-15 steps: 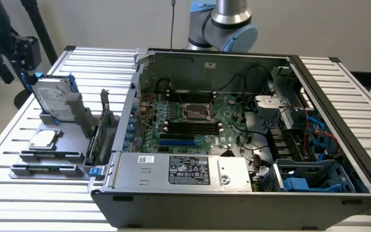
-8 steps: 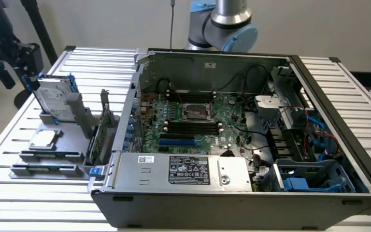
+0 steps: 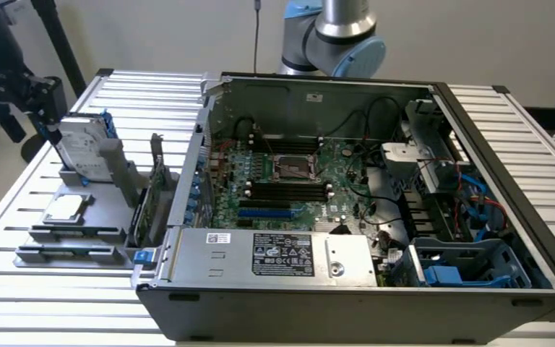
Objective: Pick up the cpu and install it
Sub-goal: 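Pick up the cpu and move it towards the insertion slot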
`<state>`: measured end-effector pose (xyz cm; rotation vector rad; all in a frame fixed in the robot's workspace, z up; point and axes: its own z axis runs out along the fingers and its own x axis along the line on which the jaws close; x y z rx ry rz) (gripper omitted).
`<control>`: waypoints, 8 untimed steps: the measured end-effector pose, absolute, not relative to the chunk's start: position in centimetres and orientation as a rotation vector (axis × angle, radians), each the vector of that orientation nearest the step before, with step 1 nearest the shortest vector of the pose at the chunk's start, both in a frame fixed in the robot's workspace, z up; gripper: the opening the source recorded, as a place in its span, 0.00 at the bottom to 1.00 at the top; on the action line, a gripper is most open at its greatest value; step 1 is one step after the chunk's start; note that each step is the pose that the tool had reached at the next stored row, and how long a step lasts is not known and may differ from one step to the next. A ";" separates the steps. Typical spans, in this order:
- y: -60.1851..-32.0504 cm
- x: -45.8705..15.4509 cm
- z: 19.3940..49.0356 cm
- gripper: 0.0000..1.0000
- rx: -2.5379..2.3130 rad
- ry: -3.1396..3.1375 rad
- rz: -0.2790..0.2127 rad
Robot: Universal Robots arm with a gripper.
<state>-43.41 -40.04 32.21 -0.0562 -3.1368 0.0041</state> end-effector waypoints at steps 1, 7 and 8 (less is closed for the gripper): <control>-40.1 -43.4 32.0 0.60 -0.053 -3.137 0.004; -40.3 -43.6 30.9 0.60 -0.027 -3.137 0.004; -40.3 -43.6 30.8 0.60 -0.023 -3.137 0.004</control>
